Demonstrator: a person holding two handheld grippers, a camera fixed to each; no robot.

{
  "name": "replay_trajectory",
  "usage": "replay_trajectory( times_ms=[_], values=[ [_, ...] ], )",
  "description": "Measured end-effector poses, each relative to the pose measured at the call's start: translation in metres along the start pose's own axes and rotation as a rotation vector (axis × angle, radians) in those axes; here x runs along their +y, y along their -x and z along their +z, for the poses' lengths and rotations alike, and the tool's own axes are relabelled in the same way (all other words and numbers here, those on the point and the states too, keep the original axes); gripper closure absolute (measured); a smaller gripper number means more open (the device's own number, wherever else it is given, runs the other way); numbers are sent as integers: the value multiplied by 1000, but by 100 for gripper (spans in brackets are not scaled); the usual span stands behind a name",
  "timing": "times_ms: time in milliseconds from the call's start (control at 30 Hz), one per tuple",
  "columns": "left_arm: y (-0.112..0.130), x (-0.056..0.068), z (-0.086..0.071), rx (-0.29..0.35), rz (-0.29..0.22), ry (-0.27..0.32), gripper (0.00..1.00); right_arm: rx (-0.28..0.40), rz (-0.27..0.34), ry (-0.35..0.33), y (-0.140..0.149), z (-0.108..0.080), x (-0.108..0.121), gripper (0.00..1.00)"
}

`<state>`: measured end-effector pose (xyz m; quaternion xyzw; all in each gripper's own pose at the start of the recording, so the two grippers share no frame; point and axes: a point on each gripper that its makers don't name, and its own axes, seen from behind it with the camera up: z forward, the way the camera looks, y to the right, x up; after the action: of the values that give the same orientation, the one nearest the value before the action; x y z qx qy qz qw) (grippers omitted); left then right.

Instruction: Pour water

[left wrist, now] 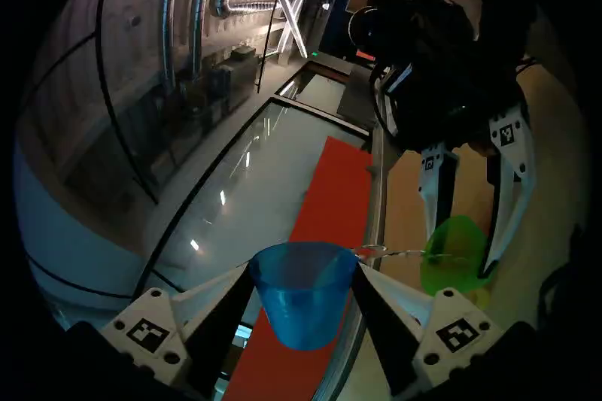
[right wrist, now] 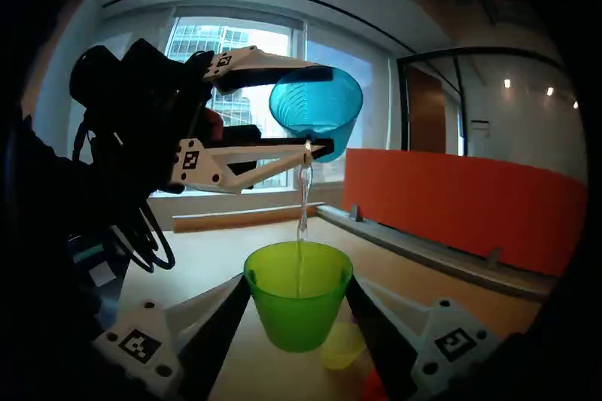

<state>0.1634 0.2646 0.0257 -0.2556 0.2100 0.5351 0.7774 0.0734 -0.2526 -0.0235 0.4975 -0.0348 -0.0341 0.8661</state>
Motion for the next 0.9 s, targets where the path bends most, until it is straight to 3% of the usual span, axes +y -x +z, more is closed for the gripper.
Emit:
replay_trajectory(
  times_ms=[900],
  values=[
    [-7, -8, -6, 11, 83, -17, 13, 7, -3, 4, -5, -2, 1, 10]
  ],
)
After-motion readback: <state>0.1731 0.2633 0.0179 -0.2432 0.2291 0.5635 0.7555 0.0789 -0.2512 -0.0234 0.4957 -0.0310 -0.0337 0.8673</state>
